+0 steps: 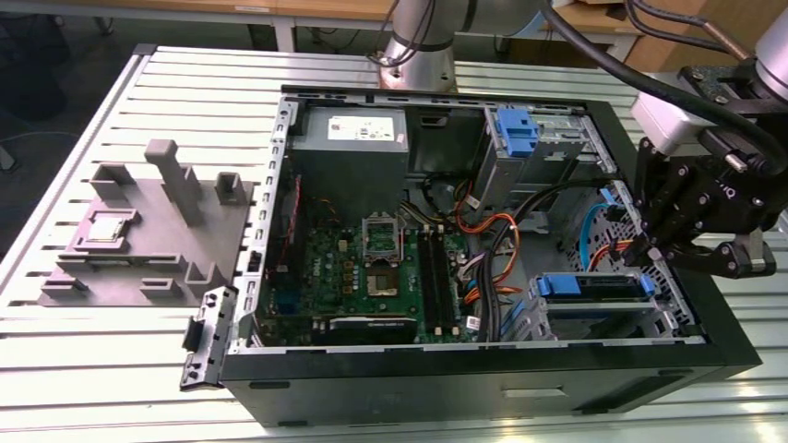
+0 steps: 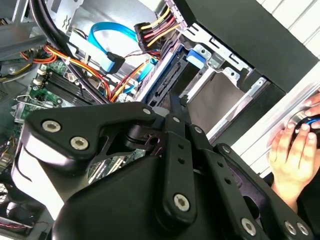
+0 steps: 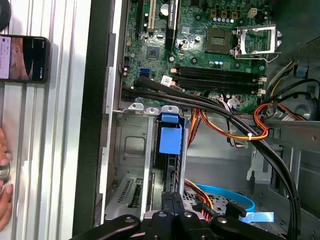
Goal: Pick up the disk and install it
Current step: 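Insert the first disk wire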
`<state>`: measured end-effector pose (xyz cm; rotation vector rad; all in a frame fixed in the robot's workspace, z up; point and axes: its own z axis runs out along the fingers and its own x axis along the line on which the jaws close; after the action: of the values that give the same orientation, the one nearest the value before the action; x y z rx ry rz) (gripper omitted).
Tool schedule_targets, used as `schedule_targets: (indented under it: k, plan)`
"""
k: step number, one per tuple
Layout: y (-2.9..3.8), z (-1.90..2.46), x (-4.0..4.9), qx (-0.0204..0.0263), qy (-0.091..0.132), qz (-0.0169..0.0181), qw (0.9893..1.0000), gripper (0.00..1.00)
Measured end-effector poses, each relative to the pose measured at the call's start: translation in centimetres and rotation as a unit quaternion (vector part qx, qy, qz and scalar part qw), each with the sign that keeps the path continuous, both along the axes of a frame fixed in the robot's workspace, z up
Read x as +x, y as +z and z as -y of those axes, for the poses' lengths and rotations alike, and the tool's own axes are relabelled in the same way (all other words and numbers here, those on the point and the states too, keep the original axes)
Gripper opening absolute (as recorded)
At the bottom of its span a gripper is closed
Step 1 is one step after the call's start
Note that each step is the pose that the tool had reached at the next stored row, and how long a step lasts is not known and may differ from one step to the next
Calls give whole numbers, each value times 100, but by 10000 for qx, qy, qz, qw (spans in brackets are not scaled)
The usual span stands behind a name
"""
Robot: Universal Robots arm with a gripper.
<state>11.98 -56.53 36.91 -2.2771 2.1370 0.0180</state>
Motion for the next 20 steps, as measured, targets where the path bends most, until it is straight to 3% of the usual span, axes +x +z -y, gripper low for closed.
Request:
schedule_targets:
  k: [4, 10, 15, 20]
  plan:
    - [1, -23, 61, -1, 0, 3, 10000, 12]
    - [-11, -101, 173, -3, 0, 3, 10000, 12]
    - [-26, -112, 194, -6, 16, 4, 10000, 12]
    - [-33, -112, 195, -5, 369, 9, 9993, 12]
